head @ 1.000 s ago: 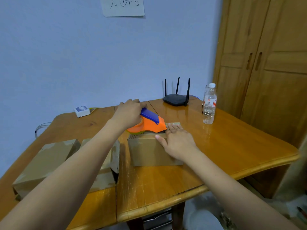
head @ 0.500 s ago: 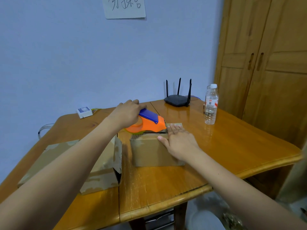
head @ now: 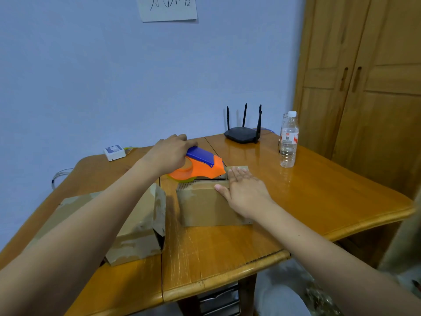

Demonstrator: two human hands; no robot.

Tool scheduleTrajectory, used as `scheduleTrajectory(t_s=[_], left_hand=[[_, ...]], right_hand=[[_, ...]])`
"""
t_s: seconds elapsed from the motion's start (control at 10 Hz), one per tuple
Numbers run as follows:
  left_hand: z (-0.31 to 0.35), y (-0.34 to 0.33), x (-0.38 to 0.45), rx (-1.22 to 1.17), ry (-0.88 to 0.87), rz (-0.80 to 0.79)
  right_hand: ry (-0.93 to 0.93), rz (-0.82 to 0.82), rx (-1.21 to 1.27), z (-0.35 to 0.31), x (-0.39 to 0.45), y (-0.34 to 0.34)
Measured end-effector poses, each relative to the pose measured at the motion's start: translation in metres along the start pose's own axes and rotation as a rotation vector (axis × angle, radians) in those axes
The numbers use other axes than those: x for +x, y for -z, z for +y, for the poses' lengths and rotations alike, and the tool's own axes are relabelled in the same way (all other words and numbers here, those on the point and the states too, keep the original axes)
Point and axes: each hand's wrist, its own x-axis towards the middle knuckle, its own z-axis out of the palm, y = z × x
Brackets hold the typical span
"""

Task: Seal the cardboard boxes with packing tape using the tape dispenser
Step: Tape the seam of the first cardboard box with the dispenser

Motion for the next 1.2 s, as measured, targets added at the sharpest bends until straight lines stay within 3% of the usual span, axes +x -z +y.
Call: scheduleTrajectory(t_s=[1.2], left_hand=[[-0.009, -0.001, -0.001, -0.187, 0.034, -0.043]], right_hand=[[0.066, 0.036, -0.027, -0.023, 0.002, 0.001]])
